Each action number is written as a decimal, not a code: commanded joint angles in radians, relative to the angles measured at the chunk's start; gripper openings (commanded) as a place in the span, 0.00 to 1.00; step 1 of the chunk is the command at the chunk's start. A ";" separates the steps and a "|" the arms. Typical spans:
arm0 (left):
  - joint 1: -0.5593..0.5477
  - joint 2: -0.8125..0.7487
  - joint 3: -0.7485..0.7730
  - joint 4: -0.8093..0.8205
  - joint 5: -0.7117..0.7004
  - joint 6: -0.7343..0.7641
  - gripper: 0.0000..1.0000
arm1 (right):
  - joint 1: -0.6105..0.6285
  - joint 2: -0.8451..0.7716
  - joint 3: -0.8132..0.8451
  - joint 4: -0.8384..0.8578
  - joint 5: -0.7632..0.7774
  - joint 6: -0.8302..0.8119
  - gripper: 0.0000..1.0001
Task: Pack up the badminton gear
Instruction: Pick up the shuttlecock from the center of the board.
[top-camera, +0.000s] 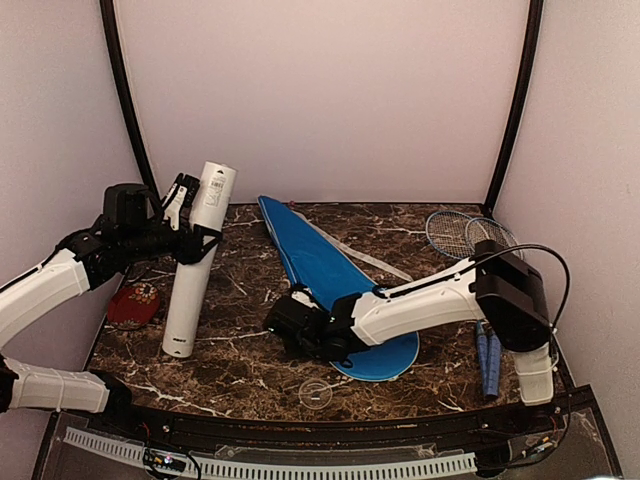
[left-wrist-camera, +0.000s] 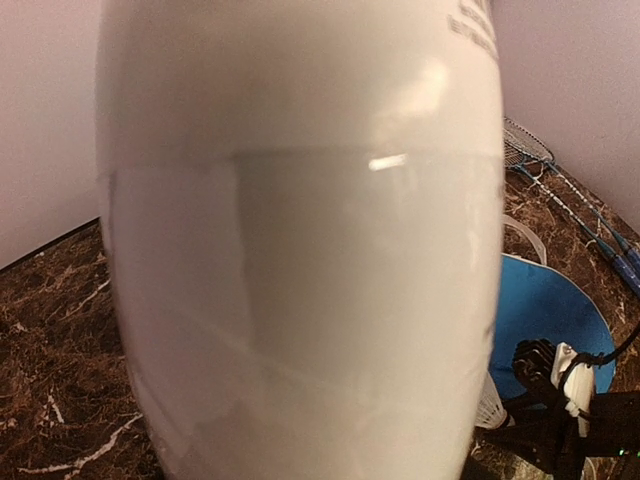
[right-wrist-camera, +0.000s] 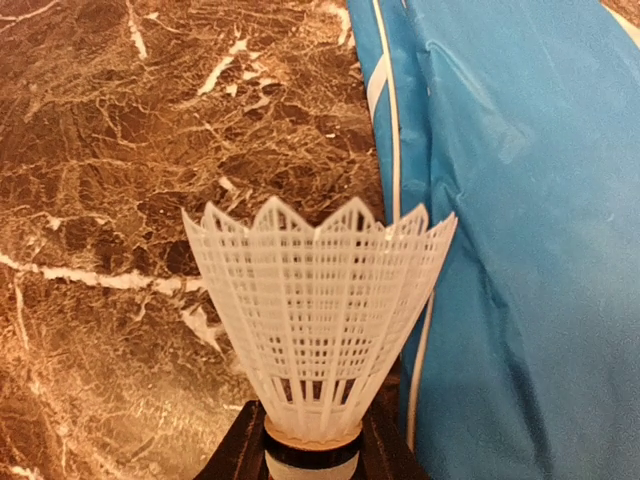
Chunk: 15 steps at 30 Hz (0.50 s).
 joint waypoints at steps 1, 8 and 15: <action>0.004 -0.028 -0.007 0.025 -0.016 0.021 0.56 | -0.025 -0.173 -0.082 0.137 -0.049 -0.078 0.26; 0.004 -0.036 -0.017 0.037 -0.013 0.043 0.56 | -0.115 -0.354 -0.206 0.167 -0.308 -0.185 0.24; -0.022 -0.059 -0.044 0.064 0.183 0.147 0.56 | -0.224 -0.560 -0.306 0.048 -0.595 -0.319 0.24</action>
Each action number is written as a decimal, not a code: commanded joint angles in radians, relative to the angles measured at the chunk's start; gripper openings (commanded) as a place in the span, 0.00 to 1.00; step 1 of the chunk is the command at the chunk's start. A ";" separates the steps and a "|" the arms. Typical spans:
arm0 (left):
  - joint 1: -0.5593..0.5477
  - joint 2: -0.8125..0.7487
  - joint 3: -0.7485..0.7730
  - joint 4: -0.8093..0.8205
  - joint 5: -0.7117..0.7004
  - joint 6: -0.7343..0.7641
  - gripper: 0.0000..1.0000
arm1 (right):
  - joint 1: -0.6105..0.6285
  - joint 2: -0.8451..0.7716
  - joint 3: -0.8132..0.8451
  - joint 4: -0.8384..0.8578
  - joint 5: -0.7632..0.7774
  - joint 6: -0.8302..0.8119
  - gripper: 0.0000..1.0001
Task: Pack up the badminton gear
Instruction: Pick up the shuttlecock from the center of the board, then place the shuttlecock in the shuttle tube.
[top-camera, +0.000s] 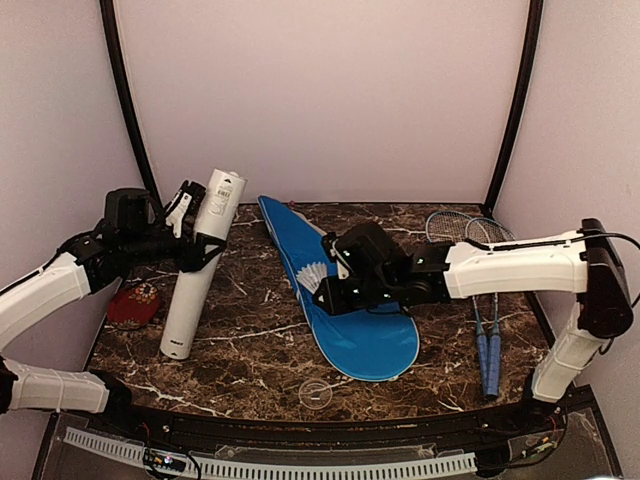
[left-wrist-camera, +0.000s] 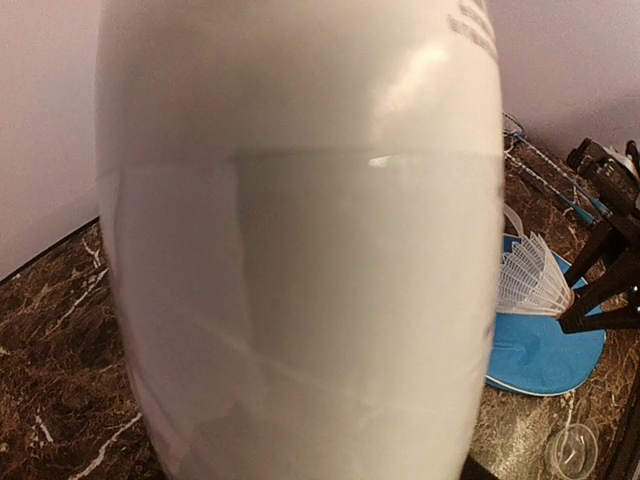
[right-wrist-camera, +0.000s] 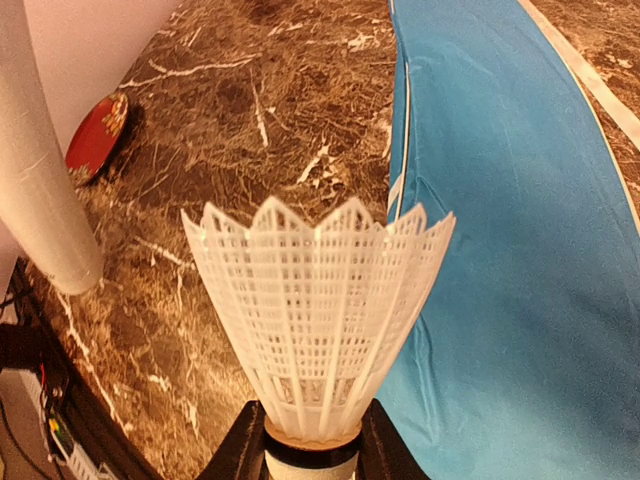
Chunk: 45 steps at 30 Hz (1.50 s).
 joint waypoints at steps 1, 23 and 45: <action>-0.025 -0.062 -0.028 0.068 0.130 0.094 0.56 | -0.068 -0.149 -0.053 -0.085 -0.246 -0.118 0.24; -0.553 -0.045 -0.157 0.046 -0.287 0.373 0.56 | -0.338 -0.544 -0.038 -0.586 -0.727 -0.239 0.25; -0.688 0.009 -0.208 0.091 -0.385 0.431 0.57 | -0.326 -0.524 -0.046 -0.600 -1.102 -0.247 0.26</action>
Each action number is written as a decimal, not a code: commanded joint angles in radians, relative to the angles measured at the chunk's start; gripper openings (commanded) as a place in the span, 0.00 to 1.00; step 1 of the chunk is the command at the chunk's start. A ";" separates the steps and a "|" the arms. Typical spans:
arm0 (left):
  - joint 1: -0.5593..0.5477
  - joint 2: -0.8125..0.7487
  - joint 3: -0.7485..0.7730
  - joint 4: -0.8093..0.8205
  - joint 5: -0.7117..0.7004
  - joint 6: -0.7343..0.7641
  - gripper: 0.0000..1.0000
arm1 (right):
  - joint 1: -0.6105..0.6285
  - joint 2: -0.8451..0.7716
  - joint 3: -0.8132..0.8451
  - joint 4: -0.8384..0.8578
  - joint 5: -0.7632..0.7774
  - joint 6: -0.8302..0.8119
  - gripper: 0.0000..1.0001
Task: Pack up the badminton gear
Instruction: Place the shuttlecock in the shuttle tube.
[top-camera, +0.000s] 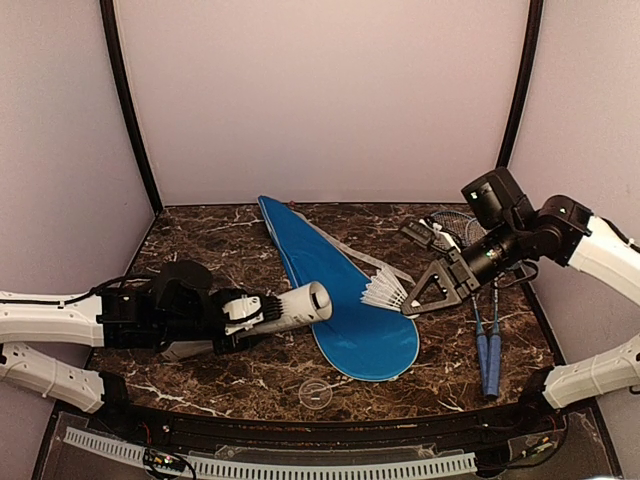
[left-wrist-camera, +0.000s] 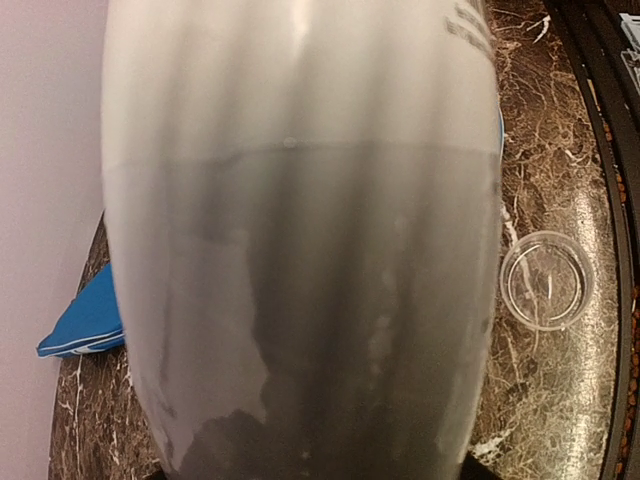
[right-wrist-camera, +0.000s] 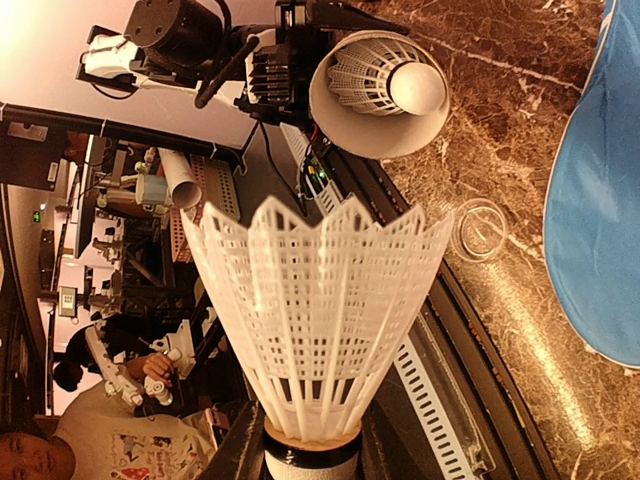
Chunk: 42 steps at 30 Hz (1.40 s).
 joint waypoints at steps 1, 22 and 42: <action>-0.043 0.001 -0.019 0.043 -0.015 0.008 0.57 | 0.013 0.051 -0.011 0.041 -0.095 -0.025 0.26; -0.130 -0.027 -0.036 0.068 -0.031 0.024 0.56 | 0.122 0.269 0.097 -0.121 -0.137 -0.208 0.25; -0.159 -0.034 -0.040 0.075 -0.027 0.024 0.56 | 0.135 0.328 0.135 -0.134 -0.148 -0.253 0.25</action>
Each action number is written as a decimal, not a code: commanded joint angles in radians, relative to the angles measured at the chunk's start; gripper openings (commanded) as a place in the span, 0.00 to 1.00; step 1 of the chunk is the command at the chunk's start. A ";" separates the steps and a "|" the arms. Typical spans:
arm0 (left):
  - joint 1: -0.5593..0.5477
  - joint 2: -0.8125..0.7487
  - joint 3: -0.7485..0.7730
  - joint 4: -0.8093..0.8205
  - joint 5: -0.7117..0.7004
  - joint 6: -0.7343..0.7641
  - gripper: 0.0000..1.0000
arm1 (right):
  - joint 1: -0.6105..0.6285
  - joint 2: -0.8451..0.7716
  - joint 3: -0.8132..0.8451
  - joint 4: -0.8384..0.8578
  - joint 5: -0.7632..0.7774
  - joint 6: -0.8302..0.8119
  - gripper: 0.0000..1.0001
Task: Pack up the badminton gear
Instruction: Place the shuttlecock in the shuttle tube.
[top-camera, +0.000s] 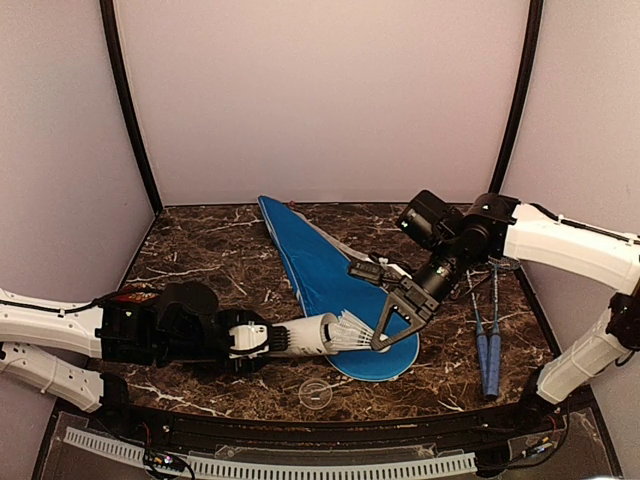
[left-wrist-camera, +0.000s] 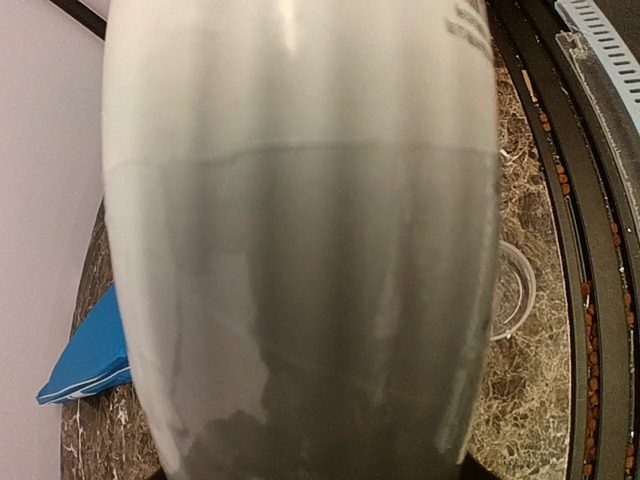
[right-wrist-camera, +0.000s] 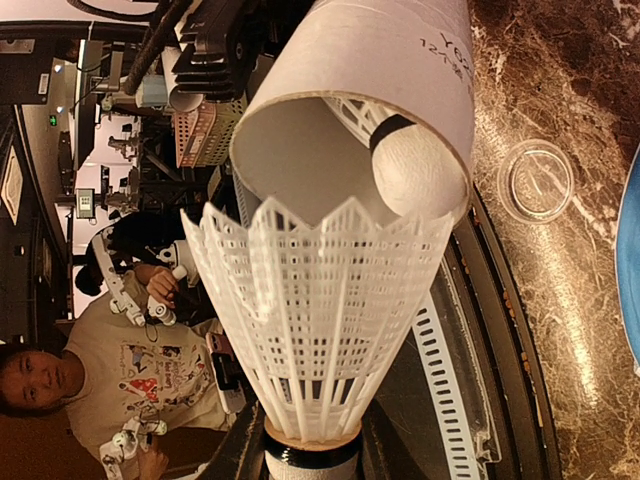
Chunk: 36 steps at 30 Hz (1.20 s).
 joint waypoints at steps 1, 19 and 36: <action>-0.010 -0.032 -0.011 0.055 0.014 -0.009 0.56 | 0.013 0.016 0.035 0.002 -0.023 -0.017 0.25; -0.049 -0.061 -0.029 0.068 -0.016 0.009 0.56 | 0.018 0.047 0.036 0.002 -0.028 -0.022 0.23; -0.049 -0.048 -0.013 0.054 -0.002 0.000 0.56 | 0.074 0.114 0.096 -0.039 0.013 -0.019 0.20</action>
